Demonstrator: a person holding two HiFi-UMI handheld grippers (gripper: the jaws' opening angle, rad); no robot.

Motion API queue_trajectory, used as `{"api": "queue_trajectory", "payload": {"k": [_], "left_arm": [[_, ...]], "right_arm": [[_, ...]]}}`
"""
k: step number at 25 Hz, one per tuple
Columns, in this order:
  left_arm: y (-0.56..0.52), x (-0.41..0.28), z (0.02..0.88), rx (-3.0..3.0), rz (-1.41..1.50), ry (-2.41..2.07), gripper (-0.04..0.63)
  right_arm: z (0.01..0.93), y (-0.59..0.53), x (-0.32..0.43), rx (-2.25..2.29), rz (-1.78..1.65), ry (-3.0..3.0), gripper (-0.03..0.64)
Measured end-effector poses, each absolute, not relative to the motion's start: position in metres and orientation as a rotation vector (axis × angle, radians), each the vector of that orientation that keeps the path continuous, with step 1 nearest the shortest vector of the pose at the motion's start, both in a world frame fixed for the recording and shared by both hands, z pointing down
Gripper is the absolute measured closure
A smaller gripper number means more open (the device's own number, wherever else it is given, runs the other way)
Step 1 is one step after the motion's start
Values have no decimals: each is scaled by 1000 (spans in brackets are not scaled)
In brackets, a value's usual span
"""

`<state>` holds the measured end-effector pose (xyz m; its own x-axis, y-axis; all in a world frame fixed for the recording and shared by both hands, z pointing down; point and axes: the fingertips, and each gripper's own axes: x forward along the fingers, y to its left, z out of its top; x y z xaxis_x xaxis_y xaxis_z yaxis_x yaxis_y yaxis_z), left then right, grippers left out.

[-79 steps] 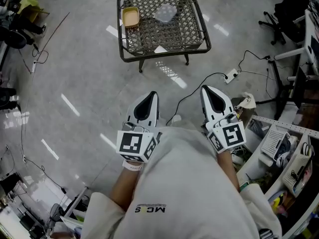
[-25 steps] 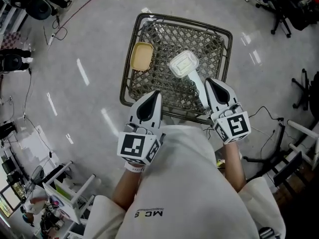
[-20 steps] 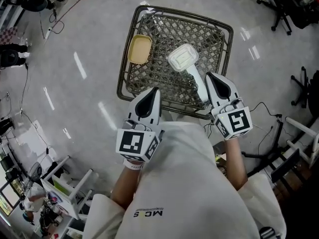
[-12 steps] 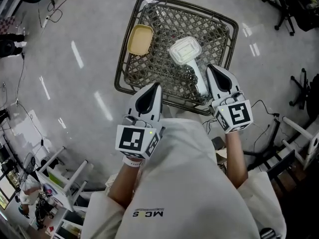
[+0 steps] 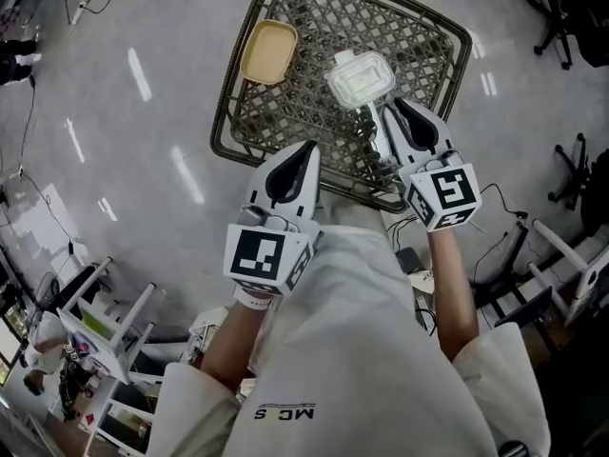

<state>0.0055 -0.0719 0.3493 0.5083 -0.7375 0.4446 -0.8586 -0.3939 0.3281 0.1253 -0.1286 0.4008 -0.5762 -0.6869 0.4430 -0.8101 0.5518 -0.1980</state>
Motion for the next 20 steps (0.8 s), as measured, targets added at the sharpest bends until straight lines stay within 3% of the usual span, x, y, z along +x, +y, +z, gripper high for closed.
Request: {"api": "queue_trajectory", "payload": {"k": [11,20], "left_arm": [[-77,-1,385,2193,332,-1272,569],[-81,-7,402,2177,347,-1263,569]], "right_arm": [[473,-145,107,1215,694,-2421,485],[526,-151,88,1188,756,-2360,400]]}}
